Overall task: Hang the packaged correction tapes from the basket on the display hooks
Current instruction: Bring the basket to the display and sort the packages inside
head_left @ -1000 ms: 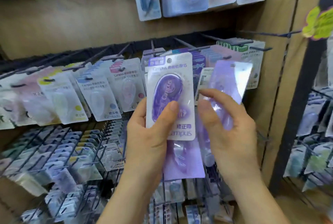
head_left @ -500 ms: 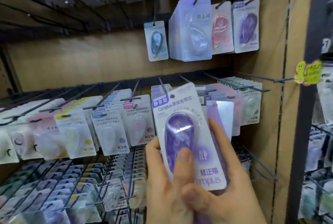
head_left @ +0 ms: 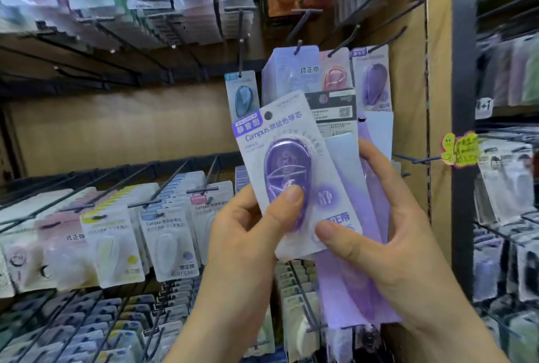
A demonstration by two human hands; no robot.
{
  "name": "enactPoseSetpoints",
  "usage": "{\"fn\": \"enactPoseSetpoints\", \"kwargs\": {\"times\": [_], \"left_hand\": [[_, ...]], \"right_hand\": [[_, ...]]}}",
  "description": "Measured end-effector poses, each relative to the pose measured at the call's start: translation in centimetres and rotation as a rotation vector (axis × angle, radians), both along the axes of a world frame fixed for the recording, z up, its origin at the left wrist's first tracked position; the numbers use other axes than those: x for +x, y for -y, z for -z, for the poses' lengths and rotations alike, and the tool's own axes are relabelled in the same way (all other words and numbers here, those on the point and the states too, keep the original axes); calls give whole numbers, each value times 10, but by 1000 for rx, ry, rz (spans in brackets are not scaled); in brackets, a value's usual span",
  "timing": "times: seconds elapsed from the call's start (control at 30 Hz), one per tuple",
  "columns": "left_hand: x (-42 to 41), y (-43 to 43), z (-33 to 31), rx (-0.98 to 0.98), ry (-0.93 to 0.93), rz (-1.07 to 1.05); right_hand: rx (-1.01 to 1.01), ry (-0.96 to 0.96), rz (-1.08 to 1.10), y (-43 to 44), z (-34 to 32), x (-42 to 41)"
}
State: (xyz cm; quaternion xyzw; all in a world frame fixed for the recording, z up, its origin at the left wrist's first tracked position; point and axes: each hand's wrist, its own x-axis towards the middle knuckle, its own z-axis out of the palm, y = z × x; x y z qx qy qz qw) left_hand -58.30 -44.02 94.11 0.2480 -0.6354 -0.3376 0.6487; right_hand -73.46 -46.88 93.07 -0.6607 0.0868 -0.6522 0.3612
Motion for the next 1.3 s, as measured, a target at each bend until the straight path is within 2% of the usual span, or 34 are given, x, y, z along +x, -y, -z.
{"fn": "enactPoseSetpoints", "kwargs": {"times": [0.03,0.13,0.2,0.37,0.47,0.63,0.87,1.0,1.3], "left_hand": [[1,-5,-2,27,-79,179],[-1,0,-24,98,-193,167],[2,7,-21,161,-189,165],[-2,14,-45,149,106,-6],[-8,24,-63,122,163,-76],[-16,47,-86,73,278,-214],[-52,84,-113,31,397,-229],[-88,109,-126,10,387,-210],[-137,145,-142,74,361,-215]], "right_hand": [[-4,8,-55,3,-3,-4],[-21,23,-157,8,-10,-12],[-29,38,-111,8,-14,-17],[-136,-20,338,13,-23,-34],[-162,-42,475,16,-32,-50],[-176,17,474,26,-47,-76],[-219,91,556,47,-46,-105],[-275,110,585,59,-44,-118],[-196,112,662,68,-39,-137]]}}
